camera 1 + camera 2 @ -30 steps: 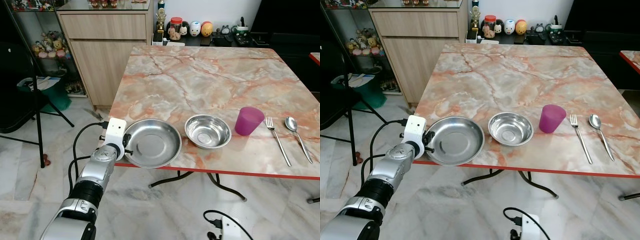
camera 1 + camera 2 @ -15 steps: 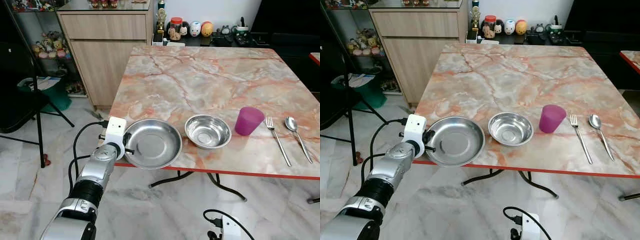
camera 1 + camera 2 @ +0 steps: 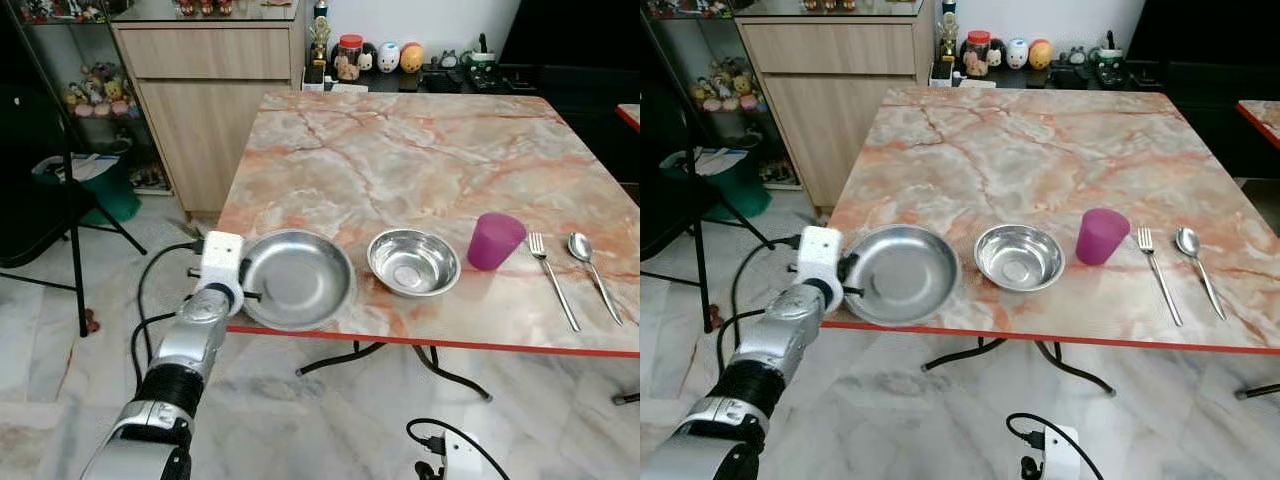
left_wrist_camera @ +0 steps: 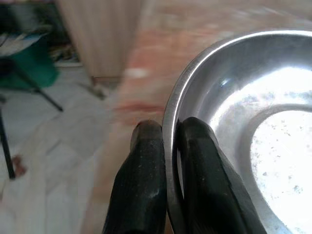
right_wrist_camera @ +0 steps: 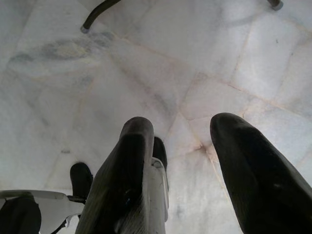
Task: Setting the table
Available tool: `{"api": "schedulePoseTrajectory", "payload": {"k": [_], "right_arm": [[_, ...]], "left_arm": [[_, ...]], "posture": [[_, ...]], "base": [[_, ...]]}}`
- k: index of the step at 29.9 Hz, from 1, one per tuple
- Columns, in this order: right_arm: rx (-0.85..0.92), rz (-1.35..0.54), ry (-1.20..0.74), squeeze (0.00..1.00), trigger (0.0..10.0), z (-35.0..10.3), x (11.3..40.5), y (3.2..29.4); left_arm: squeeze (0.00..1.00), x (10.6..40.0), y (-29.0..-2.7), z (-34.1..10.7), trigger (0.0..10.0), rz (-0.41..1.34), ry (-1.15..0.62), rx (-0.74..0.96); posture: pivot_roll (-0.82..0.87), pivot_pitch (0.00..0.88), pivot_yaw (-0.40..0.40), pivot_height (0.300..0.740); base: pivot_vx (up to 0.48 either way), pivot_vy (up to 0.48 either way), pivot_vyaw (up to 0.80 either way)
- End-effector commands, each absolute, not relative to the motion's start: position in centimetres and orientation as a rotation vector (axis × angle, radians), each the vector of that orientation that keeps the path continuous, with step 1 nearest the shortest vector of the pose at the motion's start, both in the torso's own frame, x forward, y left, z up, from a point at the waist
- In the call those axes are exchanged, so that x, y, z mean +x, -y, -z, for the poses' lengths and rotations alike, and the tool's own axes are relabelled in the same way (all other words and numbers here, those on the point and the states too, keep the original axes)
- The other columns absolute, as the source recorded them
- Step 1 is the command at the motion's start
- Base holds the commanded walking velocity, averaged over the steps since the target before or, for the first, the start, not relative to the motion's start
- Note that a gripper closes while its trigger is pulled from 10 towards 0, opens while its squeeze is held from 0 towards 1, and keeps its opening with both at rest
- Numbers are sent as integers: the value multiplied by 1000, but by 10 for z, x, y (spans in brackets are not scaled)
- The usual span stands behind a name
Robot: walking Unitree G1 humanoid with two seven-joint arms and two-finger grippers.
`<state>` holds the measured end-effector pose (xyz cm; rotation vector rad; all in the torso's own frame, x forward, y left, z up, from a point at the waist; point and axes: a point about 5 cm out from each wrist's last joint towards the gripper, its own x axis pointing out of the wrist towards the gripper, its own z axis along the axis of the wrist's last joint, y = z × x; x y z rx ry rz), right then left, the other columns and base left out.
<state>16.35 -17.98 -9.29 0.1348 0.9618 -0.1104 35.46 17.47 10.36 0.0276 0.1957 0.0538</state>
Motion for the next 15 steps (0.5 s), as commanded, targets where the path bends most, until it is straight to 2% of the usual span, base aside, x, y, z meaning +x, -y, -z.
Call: {"api": "schedulePoseTrajectory", "payload": {"k": [1, 7, 8, 9, 10, 15], "right_arm": [[132, 110, -976, 0, 10000, 94, 162, 180], [128, 111, -976, 0, 10000, 94, 161, 182], [127, 112, -976, 0, 10000, 94, 161, 182], [126, 113, -975, 0, 10000, 94, 161, 183], [125, 122, -971, 0, 10000, 94, 159, 187], [120, 145, -960, 0, 10000, 93, 153, 202]], "left_arm": [[0, 350, -183, -100, 0, -98, -182, -6], [0, 342, -186, -108, 0, -111, -49, -185], [0, 340, -184, -111, 1412, -108, -2, -227], [0, 340, -184, -114, 6392, -114, 26, -242], [0, 339, -183, -120, 10000, -123, 79, -259], [0, 337, -178, -145, 10000, -98, 240, -221]], "posture": [[56, 0, -12, 740], [54, 0, -20, 740], [53, 0, -23, 740], [53, 0, -25, 740], [52, 0, -29, 740], [49, 0, -43, 740]], "base": [[0, 0, 0], [0, 0, 0], [0, 0, 0], [0, 0, 0], [0, 0, 0], [0, 0, 0]]}}
